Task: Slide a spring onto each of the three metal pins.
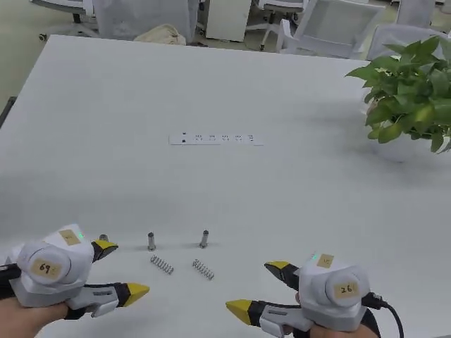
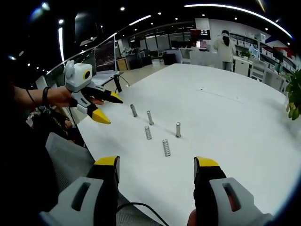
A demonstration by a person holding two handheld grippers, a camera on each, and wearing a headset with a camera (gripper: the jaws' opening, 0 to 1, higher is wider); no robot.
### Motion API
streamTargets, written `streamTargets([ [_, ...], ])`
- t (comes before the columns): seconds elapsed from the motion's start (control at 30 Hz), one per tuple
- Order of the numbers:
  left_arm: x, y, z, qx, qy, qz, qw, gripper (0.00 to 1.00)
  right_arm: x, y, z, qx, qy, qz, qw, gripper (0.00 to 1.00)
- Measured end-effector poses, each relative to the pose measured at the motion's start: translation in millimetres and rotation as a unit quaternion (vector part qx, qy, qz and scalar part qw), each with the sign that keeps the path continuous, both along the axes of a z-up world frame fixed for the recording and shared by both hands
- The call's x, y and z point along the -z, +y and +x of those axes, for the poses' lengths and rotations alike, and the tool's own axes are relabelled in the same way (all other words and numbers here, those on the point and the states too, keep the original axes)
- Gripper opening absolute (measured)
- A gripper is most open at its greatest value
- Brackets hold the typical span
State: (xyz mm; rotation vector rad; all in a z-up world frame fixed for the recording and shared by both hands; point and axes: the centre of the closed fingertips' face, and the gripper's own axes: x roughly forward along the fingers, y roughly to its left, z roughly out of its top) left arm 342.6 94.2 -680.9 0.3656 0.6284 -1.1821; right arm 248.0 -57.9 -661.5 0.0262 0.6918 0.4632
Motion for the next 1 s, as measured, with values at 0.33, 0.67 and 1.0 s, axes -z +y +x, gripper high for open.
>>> streamTargets([
  [0.33, 24.2, -21.3, -1.3, 0.052, 0.005, 0.029, 0.9982, 0.52, -3.6, -3.8, -0.1, 0.000, -0.002, -0.003, 1.0000, 0.62],
  [0.67, 48.8, -39.7, -0.1, 0.079, 0.017, 0.046, 0.9957, 0.51, -3.6, -8.4, -4.1, 0.007, 0.001, -0.003, 1.0000, 0.62],
  [1.0, 73.0, -54.3, 2.8, 0.096, 0.032, 0.061, 0.9930, 0.50, -0.7, -15.7, -11.0, 0.021, 0.007, -0.004, 0.9997, 0.61],
])
